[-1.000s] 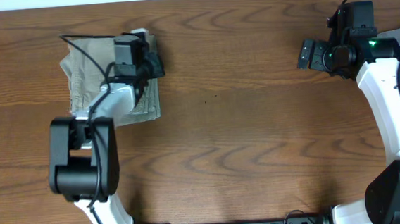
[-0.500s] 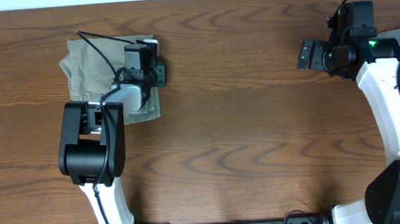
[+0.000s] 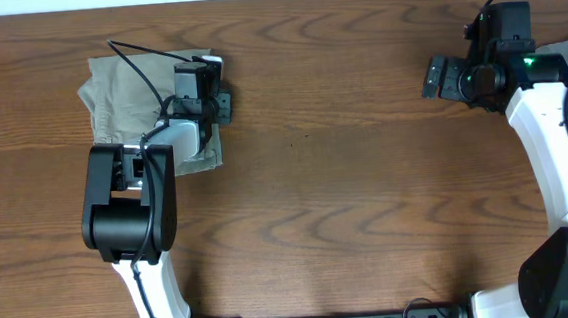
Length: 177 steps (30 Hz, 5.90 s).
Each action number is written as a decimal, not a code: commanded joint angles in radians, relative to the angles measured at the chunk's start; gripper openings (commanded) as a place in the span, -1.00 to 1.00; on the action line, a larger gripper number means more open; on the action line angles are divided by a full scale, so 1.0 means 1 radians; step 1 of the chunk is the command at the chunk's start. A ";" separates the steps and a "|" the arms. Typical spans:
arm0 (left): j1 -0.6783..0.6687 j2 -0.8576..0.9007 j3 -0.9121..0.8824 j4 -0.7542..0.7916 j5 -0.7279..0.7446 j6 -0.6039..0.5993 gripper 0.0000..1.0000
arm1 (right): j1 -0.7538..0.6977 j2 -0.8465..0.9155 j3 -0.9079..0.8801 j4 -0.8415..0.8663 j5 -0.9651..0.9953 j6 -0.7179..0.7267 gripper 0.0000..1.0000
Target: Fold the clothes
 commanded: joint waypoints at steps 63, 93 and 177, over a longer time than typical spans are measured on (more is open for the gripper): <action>0.005 -0.075 -0.047 -0.210 -0.055 -0.302 -0.88 | 0.000 0.002 0.002 -0.001 0.008 -0.009 0.98; 0.152 -0.147 -0.043 -0.169 -0.062 -0.178 -0.88 | 0.000 0.002 0.002 -0.001 0.008 -0.009 0.99; 0.146 -0.458 -0.043 -0.468 -0.098 -0.315 0.25 | 0.000 0.002 0.002 -0.001 0.008 -0.009 0.99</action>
